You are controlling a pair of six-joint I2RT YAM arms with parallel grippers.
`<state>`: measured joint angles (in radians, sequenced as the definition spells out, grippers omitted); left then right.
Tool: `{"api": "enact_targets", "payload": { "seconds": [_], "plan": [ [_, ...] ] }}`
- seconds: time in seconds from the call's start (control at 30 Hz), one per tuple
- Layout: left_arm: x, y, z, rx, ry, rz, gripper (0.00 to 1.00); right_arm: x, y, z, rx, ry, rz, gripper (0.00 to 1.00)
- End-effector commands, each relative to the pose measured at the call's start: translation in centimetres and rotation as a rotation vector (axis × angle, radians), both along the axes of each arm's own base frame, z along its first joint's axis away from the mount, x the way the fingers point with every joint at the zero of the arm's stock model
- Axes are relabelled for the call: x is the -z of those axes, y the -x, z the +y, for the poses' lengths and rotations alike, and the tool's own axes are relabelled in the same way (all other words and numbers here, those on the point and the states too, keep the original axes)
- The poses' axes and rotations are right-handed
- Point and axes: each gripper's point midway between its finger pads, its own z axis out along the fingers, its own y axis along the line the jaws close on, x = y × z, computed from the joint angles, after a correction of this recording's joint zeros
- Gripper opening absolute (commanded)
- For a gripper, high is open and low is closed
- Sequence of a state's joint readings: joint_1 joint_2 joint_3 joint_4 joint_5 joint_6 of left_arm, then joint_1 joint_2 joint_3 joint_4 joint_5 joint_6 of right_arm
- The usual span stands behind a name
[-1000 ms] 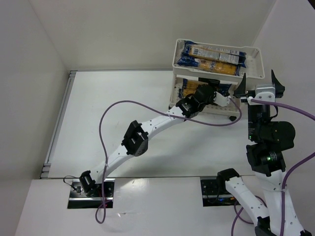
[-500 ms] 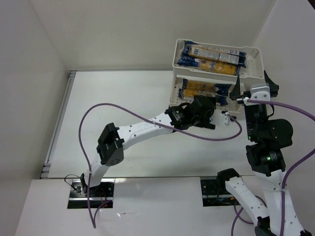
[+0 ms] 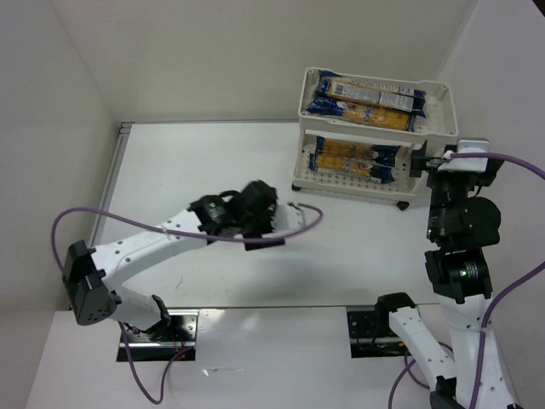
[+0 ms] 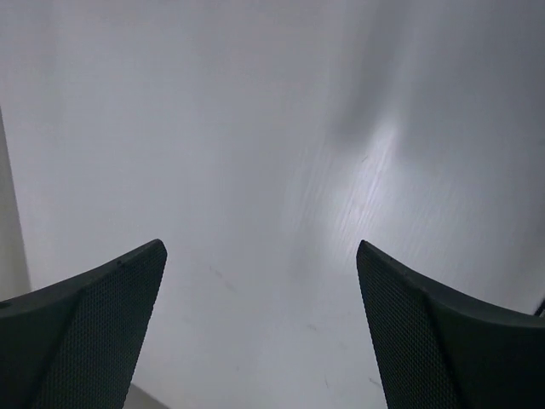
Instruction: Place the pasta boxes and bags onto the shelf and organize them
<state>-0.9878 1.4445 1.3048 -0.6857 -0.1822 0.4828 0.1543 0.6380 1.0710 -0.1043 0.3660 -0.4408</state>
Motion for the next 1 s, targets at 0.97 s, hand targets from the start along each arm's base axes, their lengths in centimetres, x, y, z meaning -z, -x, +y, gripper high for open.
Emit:
{"api": "enact_targets", "payload": {
  "seconds": [0.97],
  "plan": [
    [-5.4, -1.7, 30.2, -1.198, 0.706, -0.096, 0.99, 15.7, 9.2, 10.5, -0.425, -0.99, 0.706, 1.0]
  ]
}}
